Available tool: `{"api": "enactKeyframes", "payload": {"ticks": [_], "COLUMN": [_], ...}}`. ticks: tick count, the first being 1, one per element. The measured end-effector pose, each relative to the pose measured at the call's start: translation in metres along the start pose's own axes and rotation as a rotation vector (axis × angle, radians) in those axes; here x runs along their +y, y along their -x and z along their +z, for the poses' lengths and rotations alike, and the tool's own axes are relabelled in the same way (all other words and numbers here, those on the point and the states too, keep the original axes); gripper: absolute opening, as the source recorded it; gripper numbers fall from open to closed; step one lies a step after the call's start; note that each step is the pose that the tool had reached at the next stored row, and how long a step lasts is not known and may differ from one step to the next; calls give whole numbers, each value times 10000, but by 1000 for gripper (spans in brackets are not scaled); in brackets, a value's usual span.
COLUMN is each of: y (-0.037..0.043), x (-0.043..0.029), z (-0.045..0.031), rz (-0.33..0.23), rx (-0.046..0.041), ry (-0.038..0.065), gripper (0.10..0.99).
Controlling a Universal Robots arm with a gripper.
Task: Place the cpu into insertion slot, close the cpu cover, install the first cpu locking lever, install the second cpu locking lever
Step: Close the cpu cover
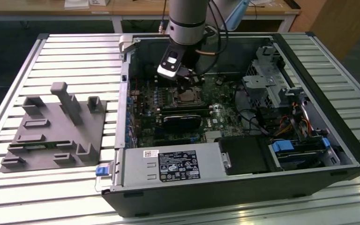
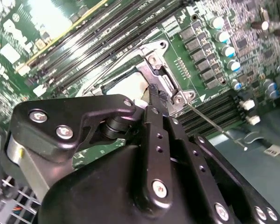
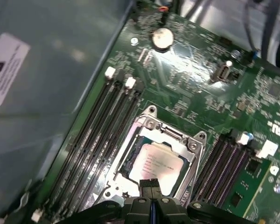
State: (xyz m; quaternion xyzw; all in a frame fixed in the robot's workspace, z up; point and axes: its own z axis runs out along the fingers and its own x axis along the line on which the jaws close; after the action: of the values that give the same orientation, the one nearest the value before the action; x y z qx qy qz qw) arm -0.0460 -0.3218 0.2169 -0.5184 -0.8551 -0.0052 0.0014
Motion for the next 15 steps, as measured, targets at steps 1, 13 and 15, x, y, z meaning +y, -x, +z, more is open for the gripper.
{"api": "enactKeyframes", "payload": {"ticks": [1, 13, 15], "y": [0, 0, 0], "x": [0, 0, 0], "z": [0, 0, 0], "rz": [-185, -2192, -2505], "rx": [1, 16, 18], "ry": [-2, -17, -20], "gripper": [106, 106, 106]}}
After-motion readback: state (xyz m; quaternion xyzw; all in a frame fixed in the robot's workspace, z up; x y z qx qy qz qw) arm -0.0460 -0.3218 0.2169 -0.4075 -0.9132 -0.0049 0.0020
